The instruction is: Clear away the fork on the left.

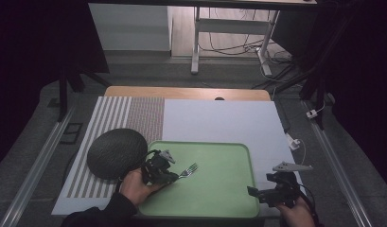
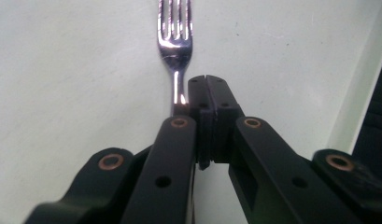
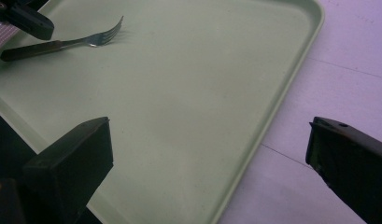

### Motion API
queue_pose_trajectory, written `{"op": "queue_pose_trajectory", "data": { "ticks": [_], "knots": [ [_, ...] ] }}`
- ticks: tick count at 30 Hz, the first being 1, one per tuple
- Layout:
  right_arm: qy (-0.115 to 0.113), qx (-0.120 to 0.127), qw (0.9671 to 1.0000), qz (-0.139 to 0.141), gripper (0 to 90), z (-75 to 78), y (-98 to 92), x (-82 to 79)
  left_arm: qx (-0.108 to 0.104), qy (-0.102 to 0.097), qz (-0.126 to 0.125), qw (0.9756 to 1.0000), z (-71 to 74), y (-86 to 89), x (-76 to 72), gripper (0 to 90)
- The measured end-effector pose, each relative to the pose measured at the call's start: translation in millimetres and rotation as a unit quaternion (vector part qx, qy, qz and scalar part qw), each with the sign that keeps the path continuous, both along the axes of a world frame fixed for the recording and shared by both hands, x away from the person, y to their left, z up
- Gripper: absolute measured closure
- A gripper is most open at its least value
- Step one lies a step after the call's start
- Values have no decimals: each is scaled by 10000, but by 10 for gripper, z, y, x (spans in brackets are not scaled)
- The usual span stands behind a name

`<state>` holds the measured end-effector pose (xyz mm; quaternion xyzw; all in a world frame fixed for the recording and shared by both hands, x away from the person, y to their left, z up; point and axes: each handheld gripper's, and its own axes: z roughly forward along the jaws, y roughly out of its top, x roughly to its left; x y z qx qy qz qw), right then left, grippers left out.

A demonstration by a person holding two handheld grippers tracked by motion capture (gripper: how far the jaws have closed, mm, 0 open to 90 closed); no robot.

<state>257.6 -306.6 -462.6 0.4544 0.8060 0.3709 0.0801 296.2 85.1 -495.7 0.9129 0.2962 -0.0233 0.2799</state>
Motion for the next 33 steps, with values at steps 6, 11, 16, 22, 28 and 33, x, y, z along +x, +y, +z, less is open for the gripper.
{"op": "queue_pose_trajectory", "data": {
  "ticks": [6, 11, 16, 22, 28, 33],
  "knots": [
    [-17, 13, 10000, -2, 7, -1, -1, -2, 498, -6, -204, 9985, -98, -130, 1, 894],
    [-20, 16, 10000, 1, 7, -1, -2, -2, 605, -11, -71, 9981, -110, -74, 32, 894],
    [-24, 19, 10000, -2, 7, 0, -1, -3, 642, 12, 127, 9979, -109, 21, 80, 894],
    [-23, 19, 10000, 1, 7, -1, -1, -3, 647, 58, 427, 9970, -115, 154, 139, 894],
    [-24, 12, 10000, 3, 7, -1, -3, -2, 616, 222, 692, 9955, -116, 297, 194, 893],
    [-24, 13, 10000, 0, 7, -1, -3, -2, 595, 307, 841, 9942, -119, 383, 219, 893]
  ]
}}
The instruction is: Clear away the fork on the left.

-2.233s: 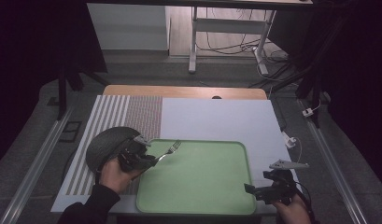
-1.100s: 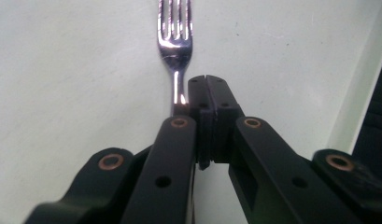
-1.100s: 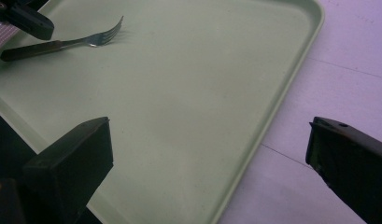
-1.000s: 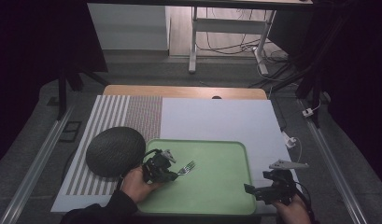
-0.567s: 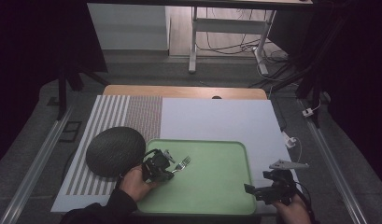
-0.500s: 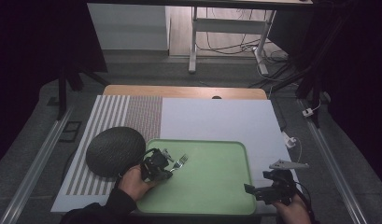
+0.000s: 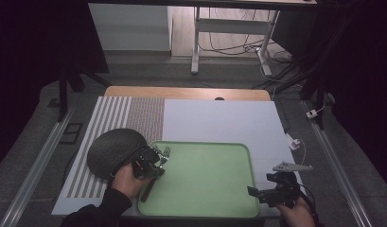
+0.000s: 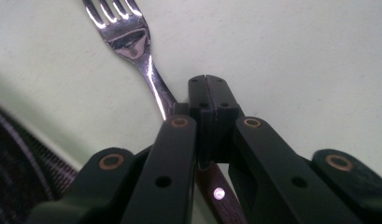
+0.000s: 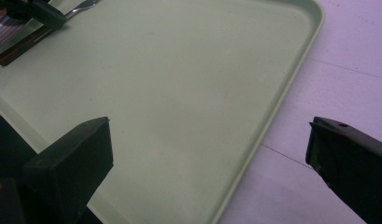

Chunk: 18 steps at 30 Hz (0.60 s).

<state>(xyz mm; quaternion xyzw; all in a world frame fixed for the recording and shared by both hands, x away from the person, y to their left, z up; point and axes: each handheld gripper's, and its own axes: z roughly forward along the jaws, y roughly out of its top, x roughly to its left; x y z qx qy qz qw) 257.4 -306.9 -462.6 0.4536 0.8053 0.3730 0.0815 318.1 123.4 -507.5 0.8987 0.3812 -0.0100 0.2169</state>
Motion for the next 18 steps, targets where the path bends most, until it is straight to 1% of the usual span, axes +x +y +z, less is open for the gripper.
{"op": "queue_pose_trajectory", "data": {
  "ticks": [13, 16, 18],
  "knots": [
    [0, 4, 10000, -3, 7, 0, -1, 0, 54, 49, 361, 9993, 3, 172, 53, 888],
    [-3, -15, 10000, -2, 7, 1, -2, -1, 16, 41, 420, 9991, 4, 192, 57, 868],
    [-2, -14, 10000, -6, 7, 2, -3, -1, 17, -4, 429, 9991, 12, 195, 57, 840]
  ]
}}
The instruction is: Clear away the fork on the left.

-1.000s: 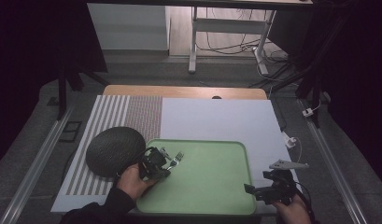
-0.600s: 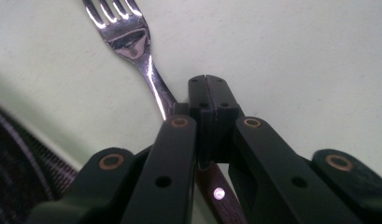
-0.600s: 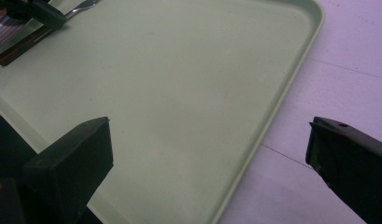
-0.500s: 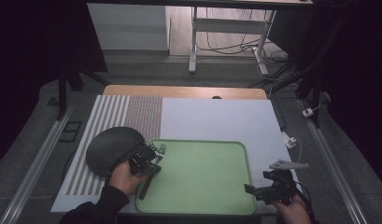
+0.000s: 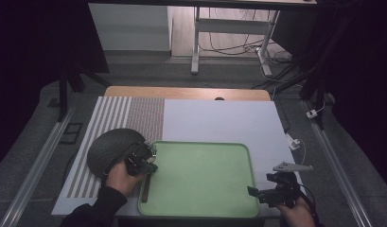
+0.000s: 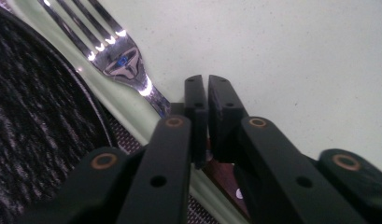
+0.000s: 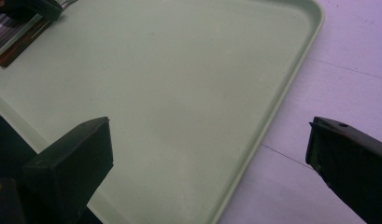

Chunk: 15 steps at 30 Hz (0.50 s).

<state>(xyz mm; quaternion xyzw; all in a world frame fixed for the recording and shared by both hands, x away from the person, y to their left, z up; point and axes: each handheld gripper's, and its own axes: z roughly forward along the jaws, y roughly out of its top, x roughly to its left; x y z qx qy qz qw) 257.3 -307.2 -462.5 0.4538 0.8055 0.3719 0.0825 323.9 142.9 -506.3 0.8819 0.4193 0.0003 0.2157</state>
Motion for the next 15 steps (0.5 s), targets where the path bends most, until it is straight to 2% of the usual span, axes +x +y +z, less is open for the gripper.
{"op": "queue_pose_trajectory", "data": {
  "ticks": [8, 15],
  "knots": [
    [12, 5, 10000, 4, 7, 2, -4, 0, -185, -227, -148, 9995, 71, -27, -36, 649],
    [3, 29, 10000, -17, 7, 1, -5, -2, -340, -493, -208, 9980, 135, -28, -69, 440]
  ]
}}
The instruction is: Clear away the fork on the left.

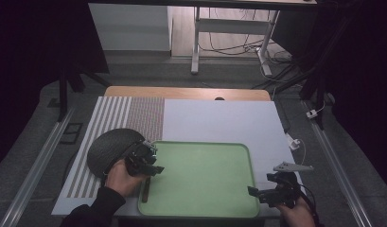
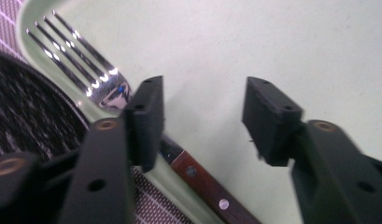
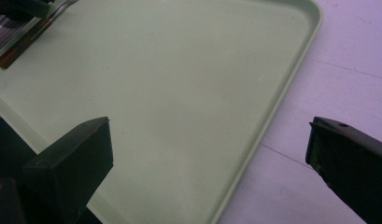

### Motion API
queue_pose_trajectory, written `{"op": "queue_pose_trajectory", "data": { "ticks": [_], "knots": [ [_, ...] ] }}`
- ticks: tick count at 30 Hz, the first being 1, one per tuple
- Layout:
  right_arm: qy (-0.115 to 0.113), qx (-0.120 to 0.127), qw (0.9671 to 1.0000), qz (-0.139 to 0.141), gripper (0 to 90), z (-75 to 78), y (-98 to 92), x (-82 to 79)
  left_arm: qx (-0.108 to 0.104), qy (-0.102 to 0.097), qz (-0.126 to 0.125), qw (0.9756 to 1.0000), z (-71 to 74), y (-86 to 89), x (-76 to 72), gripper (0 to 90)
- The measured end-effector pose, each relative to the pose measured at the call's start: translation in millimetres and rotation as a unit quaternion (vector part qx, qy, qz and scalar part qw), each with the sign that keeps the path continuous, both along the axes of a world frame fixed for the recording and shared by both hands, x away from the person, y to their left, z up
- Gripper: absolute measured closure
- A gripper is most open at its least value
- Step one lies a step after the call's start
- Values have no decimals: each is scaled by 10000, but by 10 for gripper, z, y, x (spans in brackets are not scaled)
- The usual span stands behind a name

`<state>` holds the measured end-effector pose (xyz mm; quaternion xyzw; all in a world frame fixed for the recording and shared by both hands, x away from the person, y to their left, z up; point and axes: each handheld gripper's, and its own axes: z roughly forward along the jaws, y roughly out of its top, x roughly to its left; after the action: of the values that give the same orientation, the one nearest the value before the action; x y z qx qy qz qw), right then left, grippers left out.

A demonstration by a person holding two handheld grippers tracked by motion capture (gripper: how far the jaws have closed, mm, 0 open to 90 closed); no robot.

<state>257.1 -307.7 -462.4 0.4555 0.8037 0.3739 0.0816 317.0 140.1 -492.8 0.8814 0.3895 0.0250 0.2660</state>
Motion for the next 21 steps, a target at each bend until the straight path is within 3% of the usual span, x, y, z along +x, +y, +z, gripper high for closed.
{"op": "queue_pose_trajectory", "data": {
  "ticks": [9, 13, 21],
  "knots": [
    [5, -14, 10000, -9, 7, 2, 2, -1, -294, -139, -57, 9995, 59, 39, -29, 232],
    [6, -21, 10000, -18, 7, 2, 4, 0, -199, -188, -35, 9996, 81, 56, -64, 196],
    [5, -2, 10000, -35, 7, 0, 0, 1, -540, -255, 45, 9982, 153, 189, -150, 76]
  ]
}}
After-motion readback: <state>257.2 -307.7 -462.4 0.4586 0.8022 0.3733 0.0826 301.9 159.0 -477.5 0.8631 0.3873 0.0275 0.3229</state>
